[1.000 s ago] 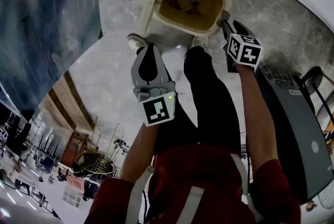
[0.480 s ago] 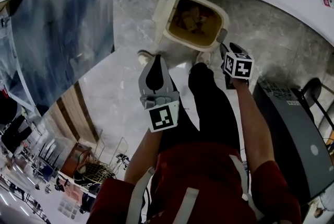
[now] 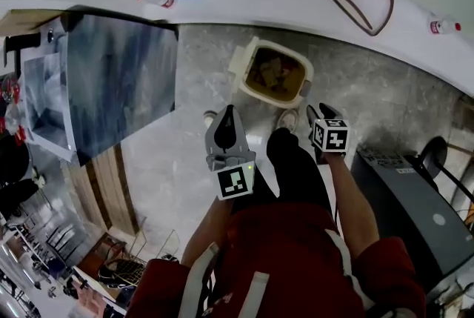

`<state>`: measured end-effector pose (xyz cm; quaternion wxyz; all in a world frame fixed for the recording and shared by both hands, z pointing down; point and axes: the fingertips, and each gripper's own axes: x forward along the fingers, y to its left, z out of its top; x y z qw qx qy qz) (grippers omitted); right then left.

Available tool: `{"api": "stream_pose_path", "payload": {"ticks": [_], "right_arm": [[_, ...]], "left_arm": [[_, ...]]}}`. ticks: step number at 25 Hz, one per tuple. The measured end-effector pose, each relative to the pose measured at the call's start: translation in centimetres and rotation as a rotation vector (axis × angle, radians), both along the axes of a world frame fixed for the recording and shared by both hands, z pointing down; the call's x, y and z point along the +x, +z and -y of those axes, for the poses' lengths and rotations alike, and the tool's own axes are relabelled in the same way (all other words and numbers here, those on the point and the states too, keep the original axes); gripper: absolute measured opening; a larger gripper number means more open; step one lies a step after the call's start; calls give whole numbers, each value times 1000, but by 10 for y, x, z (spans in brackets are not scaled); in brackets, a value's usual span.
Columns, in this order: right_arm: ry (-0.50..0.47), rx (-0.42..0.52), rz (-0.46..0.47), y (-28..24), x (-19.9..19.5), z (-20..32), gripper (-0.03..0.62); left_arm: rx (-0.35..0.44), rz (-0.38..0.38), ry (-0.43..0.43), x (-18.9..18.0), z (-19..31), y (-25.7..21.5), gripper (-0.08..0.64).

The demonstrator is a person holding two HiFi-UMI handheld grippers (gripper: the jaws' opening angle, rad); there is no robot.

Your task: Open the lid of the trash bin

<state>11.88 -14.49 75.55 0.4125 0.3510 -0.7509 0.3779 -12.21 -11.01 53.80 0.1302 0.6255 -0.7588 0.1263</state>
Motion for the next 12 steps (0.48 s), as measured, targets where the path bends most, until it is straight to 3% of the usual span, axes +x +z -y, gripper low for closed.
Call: {"api": "stream_pose_path", "payload": {"ticks": [6, 12], "right_arm": [[-15, 117, 69, -73, -14, 12, 167], [41, 256, 159, -144, -18, 36, 169]], "left_arm": [[58, -1, 28, 3, 5, -47, 6], [167, 6, 68, 2, 24, -95, 6]]}}
